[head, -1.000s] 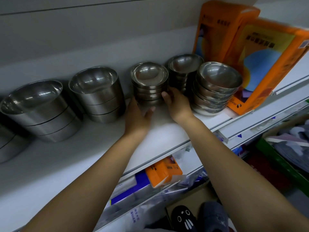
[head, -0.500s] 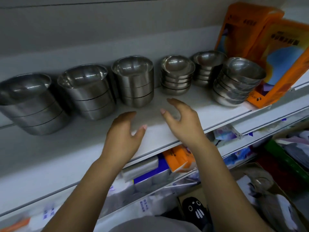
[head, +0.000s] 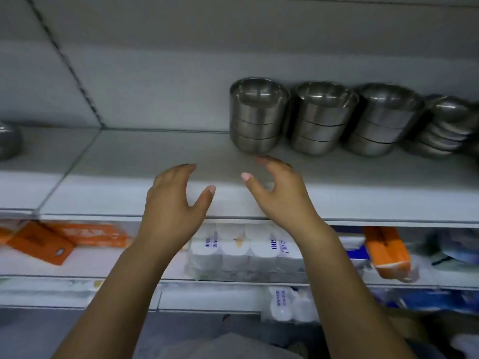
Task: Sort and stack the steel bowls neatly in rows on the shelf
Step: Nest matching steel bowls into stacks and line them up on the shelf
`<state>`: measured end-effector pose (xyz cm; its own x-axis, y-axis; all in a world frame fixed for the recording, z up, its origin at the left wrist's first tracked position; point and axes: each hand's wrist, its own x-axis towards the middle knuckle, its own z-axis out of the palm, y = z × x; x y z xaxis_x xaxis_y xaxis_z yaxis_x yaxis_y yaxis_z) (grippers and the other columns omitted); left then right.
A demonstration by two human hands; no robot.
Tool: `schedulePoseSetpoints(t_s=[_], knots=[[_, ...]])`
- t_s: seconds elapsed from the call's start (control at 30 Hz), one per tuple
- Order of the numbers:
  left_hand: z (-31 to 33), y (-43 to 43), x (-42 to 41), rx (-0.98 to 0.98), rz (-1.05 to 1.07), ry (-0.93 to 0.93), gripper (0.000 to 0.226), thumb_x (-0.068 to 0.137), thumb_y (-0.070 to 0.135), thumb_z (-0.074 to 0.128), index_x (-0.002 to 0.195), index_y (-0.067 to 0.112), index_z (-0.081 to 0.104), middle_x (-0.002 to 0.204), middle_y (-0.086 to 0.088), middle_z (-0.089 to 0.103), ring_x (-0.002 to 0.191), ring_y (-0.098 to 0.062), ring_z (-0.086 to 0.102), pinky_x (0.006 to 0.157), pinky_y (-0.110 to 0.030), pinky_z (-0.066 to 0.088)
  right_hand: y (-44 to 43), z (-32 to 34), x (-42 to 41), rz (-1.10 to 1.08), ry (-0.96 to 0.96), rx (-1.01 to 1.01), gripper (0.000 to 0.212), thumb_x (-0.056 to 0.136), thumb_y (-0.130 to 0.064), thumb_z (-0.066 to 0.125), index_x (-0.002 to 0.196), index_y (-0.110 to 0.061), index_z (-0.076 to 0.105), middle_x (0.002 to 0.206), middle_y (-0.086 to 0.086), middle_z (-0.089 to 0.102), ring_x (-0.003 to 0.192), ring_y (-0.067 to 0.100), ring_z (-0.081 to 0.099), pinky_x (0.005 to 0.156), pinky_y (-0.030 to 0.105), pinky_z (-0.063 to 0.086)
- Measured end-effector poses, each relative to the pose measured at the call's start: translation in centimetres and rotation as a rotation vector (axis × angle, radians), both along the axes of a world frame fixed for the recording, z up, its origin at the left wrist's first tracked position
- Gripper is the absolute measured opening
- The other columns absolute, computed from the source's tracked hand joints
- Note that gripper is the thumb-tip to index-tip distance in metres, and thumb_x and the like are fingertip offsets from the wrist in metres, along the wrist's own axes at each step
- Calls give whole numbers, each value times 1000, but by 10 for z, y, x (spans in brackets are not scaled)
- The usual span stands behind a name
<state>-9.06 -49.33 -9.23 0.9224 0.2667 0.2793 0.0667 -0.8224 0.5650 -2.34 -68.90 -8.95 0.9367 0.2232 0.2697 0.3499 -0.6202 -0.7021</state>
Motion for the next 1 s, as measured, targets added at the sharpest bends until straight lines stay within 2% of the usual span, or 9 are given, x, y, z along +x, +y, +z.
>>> schedulePoseSetpoints(t_s=[0.2, 0.4, 0.5, 0.67, 0.83, 1.0], knots=[[1, 111, -76, -7, 218, -2, 56, 96, 41, 66, 143, 12, 55, 146, -8, 57, 139, -27, 45, 113, -42, 37, 122, -1, -26, 221, -3, -23, 49, 96, -41, 63, 139, -19, 58, 148, -2, 54, 140, 14, 42, 111, 18, 27], [4, 193, -136, -12, 415, -24, 58, 92, 43, 69, 137, 9, 59, 136, -12, 63, 130, -32, 54, 108, -43, 42, 230, 1, -60, 424, 4, -47, 48, 98, -41, 61, 140, -19, 56, 148, -3, 53, 139, 15, 42, 107, 17, 24], [8, 222, -155, -19, 475, -36, 61, 90, 50, 61, 136, 9, 60, 131, -10, 66, 124, -32, 57, 104, -47, 47, 271, 5, -71, 512, -5, -64, 47, 97, -40, 62, 140, -21, 57, 145, -5, 55, 137, 13, 43, 105, 16, 24], [5, 259, -177, -45, 587, -45, 51, 97, 40, 66, 138, 13, 58, 137, -6, 63, 129, -29, 51, 102, -33, 37, 332, 11, -77, 594, 5, -51, 46, 96, -38, 64, 138, -20, 57, 143, -3, 56, 135, 15, 46, 103, 18, 29], [-1, 306, -193, -66, 664, -20, 58, 97, 47, 62, 145, 15, 53, 145, -5, 57, 138, -28, 46, 110, -41, 38, 391, 14, -72, 645, 44, -38, 61, 94, -41, 66, 148, -22, 45, 152, -1, 46, 141, 17, 39, 105, 20, 27], [-5, 363, -176, -79, 683, -39, 51, 98, 42, 63, 140, 15, 57, 138, -5, 61, 132, -30, 51, 103, -38, 40, 459, 15, -49, 605, 50, -32, 86, 86, -50, 72, 156, -24, 28, 159, 0, 34, 146, 20, 29, 110, 27, 28]])
